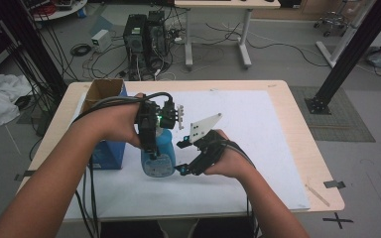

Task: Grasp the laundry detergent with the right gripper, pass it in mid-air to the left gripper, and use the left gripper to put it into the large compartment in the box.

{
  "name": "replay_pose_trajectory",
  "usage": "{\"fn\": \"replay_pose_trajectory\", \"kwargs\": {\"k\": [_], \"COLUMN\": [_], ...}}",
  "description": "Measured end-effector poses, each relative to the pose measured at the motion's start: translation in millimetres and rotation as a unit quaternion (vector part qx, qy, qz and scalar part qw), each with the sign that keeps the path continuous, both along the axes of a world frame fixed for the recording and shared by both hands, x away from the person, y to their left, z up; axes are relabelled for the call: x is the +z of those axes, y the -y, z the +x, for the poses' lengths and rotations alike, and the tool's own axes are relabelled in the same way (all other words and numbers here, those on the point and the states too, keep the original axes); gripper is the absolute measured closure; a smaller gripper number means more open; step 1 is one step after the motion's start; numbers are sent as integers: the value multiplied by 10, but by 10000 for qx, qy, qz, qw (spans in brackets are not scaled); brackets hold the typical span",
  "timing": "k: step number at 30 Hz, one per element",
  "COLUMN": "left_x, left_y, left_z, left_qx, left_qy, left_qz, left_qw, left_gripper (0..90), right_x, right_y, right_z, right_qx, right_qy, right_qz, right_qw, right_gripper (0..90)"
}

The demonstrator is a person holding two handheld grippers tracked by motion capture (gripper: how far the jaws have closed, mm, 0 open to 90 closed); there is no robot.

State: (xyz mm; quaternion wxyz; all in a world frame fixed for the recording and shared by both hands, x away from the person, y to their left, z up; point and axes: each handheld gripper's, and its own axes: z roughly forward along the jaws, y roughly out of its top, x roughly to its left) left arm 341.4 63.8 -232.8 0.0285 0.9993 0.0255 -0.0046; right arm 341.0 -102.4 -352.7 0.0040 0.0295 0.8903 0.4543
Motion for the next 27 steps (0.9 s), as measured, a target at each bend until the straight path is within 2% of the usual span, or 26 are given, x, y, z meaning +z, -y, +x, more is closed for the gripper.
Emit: {"fn": "replay_pose_trajectory", "kwargs": {"k": [9,10,16,17,19,23,27], "left_x": [41,70,122,141,174,240,325], "left_y": [-15,-26,-80,-92,-114,-152,-198], "left_z": [24,34,62,70,84,115,161], "left_qx": [106,155,281,309,395,499,709], "left_qy": [-29,-26,-70,-95,-124,-80,-46], "left_qz": [14,11,-21,-8,-47,-79,-116], "left_qw": [9999,9999,9996,9995,9991,9987,9974], "left_gripper": [394,393,393,393,393,392,392], "right_x": [40,70,135,144,155,174,222], "right_y": [107,134,202,214,234,269,318], "right_z": [19,29,49,49,58,75,88], "right_qx": [-52,-73,-122,-132,-179,-223,-285], "right_qy": [9,12,18,10,8,41,40], "right_qz": [-253,-403,-584,-644,-764,-966,-1139], "right_qw": [9997,9992,9982,9978,9969,9951,9931], "right_gripper": [225,219,214,213,134,134,134]}}
